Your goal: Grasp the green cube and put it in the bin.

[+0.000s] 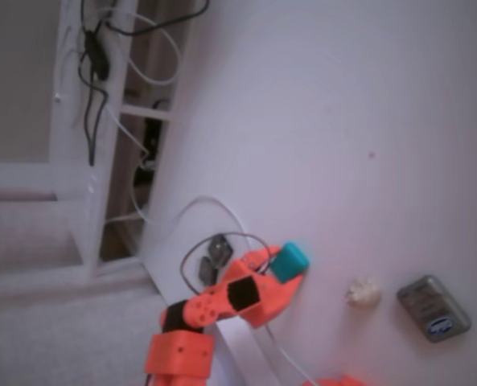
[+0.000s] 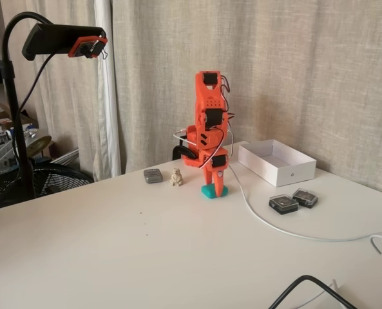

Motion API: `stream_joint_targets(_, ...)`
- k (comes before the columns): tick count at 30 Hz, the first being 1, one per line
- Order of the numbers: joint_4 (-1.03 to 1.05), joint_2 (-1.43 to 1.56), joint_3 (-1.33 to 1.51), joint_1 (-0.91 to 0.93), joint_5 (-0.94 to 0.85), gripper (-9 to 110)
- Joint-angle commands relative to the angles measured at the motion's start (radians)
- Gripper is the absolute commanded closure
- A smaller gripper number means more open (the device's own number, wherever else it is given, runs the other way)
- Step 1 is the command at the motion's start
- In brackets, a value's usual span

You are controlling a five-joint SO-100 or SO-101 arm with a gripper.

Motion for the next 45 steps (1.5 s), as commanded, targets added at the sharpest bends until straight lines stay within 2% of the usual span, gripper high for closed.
stream_joint_targets(1, -0.023, -0.002, -0.011, -0.008, 0.002, 110)
stream_joint_targets(25, -0.169, 0.110, -0.087, -0.135, 0.057, 110)
stream_joint_targets(31, -0.284, 0.143, -0.092, -0.095, 0.144, 90)
stream_joint_targets(38, -0.348, 0.048, -0.120, -0.083, 0.153, 90)
stream_joint_targets(41, -0.365, 0.011, -0.120, -0.067, 0.189, 80)
stream_joint_targets(45, -0.385, -0.011, -0.120, -0.063, 0.192, 78)
